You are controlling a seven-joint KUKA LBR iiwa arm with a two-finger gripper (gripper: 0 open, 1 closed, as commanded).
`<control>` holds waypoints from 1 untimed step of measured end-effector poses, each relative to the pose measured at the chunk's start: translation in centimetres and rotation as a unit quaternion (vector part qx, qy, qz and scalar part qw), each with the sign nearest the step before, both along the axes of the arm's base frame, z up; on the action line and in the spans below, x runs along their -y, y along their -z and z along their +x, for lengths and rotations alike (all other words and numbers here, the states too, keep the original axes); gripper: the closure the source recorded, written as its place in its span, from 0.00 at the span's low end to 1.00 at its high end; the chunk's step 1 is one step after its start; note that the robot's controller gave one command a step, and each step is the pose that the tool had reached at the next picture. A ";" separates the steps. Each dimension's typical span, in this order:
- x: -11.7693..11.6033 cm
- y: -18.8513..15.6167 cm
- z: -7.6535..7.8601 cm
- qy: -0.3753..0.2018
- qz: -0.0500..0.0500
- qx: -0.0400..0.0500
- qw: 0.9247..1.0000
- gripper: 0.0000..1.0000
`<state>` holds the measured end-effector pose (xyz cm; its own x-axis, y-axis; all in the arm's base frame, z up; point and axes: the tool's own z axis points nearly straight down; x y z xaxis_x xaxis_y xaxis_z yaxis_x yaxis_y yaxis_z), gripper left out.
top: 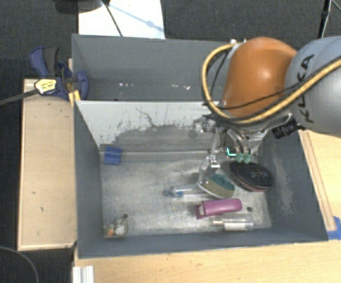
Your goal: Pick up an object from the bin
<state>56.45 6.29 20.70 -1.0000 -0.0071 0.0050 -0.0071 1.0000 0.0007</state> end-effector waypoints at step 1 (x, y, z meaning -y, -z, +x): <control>1.9 12.7 -0.5 -0.114 0.000 0.000 0.994 0.00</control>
Offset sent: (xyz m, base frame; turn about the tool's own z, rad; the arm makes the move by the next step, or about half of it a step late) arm -0.0041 -0.0183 -0.1247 -0.2284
